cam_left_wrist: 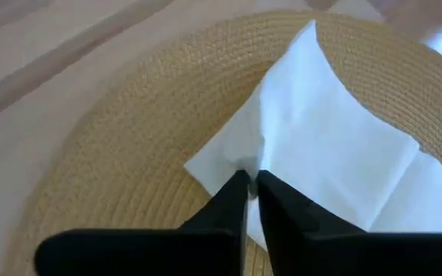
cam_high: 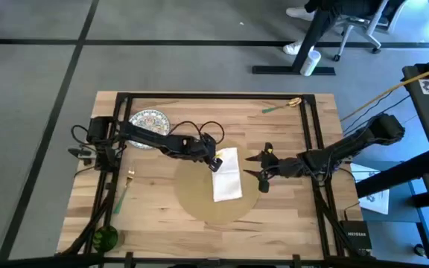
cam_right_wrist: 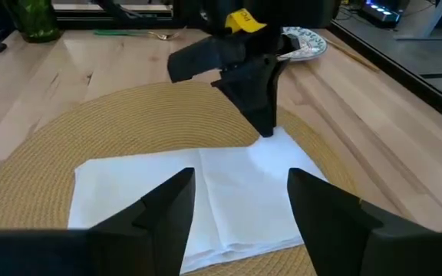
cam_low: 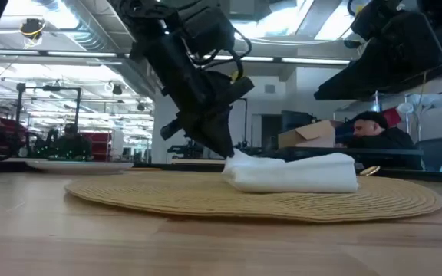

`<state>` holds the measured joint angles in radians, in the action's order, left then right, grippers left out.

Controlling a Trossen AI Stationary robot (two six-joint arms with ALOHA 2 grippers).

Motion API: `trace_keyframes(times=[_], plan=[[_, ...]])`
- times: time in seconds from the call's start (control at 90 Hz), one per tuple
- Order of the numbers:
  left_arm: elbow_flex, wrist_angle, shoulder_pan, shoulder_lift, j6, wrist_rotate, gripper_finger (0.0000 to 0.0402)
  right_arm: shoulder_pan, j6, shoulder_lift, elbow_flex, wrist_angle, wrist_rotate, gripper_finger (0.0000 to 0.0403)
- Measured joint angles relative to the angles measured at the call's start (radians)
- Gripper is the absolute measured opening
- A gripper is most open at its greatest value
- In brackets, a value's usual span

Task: Set table place
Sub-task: Fold the table napkin

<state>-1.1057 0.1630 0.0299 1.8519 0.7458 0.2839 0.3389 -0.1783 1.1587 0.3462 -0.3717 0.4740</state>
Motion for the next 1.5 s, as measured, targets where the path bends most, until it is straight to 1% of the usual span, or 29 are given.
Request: trace_keyframes(times=[0.122,0.256,0.344,0.456,0.567,0.711,0.844,0.911,1.033,1.089,1.267,1.4,1.5], plan=[[0.0,0.004,0.0,0.006,0.057,0.025,0.009,0.0,0.0,0.0,0.0,-0.001,0.0,0.0195],[0.0,0.006,0.0,0.007,0.048,0.039,0.014,0.0,0.0,0.0,0.0,-0.001,0.0,0.0195],[0.0,0.016,0.0,0.007,-0.011,0.039,0.0158,0.0,0.0,0.0,0.0,-0.001,0.0,0.0195],[0.0,0.011,0.0,0.007,-0.047,0.04,0.0162,0.0,0.0,0.0,0.0,-0.001,0.0,0.0195],[0.0,0.014,-0.007,0.007,-0.075,0.041,0.0152,0.0,0.0,0.0,0.0,0.0,-0.002,0.0195],[0.0,0.012,-0.046,0.007,-0.148,0.036,0.0124,0.0,-0.007,0.0,0.0,0.004,-0.072,0.0195],[0.0,0.006,-0.107,0.007,-0.196,0.034,0.0086,0.0,-0.045,0.0,0.0,0.005,-0.139,0.0192],[0.0,-0.002,-0.136,0.007,-0.206,0.033,0.0064,0.001,-0.074,0.0,0.0,0.005,-0.166,0.0182],[0.0,-0.041,-0.177,0.007,-0.251,0.034,0.0024,0.001,-0.134,0.003,0.0,0.007,-0.265,0.0164],[0.0,-0.071,-0.193,0.007,-0.283,0.034,0.0009,0.002,-0.162,0.016,0.001,0.006,-0.294,0.0158],[-0.001,-0.107,-0.243,0.006,-0.376,0.034,0.0001,0.002,-0.219,0.108,0.021,0.031,-0.328,0.0154],[-0.001,-0.109,-0.281,0.006,-0.434,0.034,0.0,0.002,-0.213,0.198,0.084,0.059,-0.336,0.0153],[-0.001,-0.111,-0.307,0.006,-0.439,0.034,0.0,0.002,-0.186,0.239,0.137,0.098,-0.353,0.0154]])
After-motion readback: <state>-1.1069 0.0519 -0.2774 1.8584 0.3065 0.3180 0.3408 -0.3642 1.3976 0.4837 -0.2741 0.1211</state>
